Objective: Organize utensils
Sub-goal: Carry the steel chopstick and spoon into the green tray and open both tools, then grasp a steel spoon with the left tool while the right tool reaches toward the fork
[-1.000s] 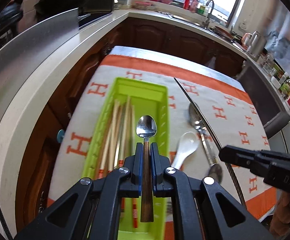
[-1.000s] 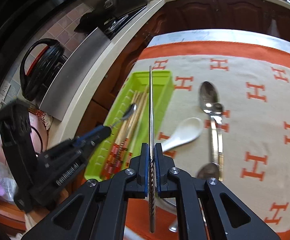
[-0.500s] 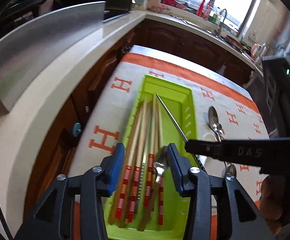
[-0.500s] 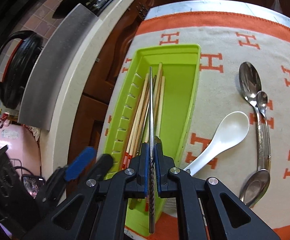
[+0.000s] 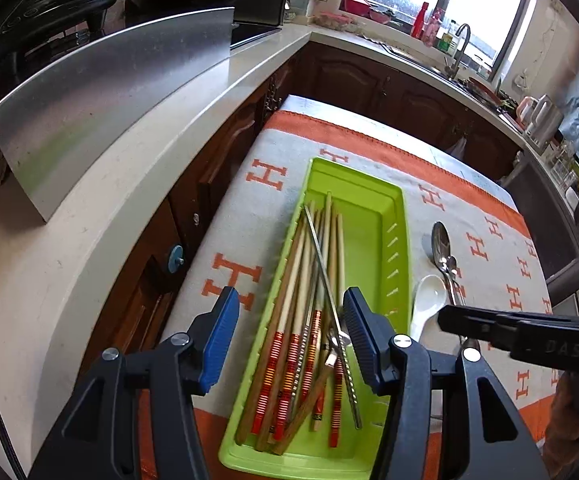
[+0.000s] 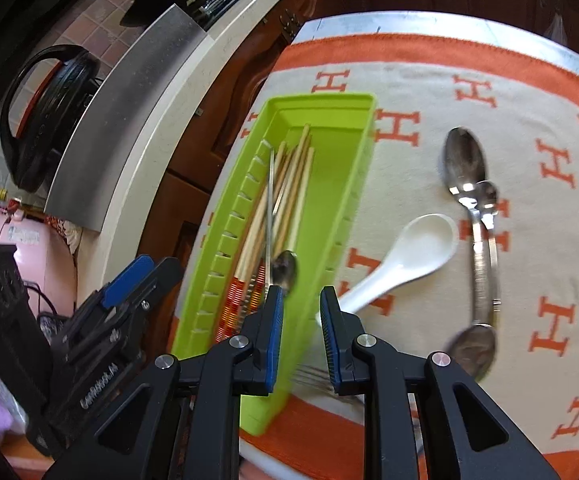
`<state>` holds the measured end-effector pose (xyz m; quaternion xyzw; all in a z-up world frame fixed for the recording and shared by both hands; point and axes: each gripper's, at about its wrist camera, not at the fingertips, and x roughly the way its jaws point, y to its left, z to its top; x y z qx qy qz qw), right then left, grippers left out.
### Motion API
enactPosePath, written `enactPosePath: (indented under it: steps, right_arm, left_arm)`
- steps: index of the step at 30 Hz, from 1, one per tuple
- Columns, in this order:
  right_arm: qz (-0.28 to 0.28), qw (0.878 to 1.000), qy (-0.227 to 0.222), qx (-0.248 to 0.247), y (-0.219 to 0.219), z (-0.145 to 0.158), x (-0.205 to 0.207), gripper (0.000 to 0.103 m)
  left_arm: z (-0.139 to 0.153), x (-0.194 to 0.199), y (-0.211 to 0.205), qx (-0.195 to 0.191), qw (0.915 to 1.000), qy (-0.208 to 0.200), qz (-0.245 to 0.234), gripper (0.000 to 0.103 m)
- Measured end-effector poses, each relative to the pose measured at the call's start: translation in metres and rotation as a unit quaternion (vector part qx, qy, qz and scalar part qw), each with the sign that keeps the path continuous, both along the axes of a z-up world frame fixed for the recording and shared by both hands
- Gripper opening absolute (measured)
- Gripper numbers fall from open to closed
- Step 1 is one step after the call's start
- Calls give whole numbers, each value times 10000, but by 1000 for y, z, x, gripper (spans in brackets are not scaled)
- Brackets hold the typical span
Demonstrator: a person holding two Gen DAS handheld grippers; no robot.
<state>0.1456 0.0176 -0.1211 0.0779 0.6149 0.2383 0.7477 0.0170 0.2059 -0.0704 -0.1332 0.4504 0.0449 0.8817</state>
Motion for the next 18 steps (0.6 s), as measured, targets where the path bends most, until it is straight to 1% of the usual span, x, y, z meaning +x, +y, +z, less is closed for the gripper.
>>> enactPosePath:
  steps: [5,8,13,16,18]
  right_arm:
    - [154,9978,-584,-289,-40,15,-16,19]
    - [416,9946,-847,-423,-57,17,-29,19]
    - [977,9893,-938,-533,-65,6,-55,19]
    - [986,9893,-902,-579,-67,-4,-63,19]
    - [830,9918,-827,-503,-77,-9,-65,19]
  left_arm:
    - [1,-4,-20,-145,9997,32,-216,53]
    - [1,-10,-37,-209,9990,53,-394,53]
    - [-3,-19,-60,-167,9983,141,-532,56]
    - [-6,-22,-70,-210,9978,247,-580,56]
    - [-8,-24,-76,-240,9972,300,-645,56]
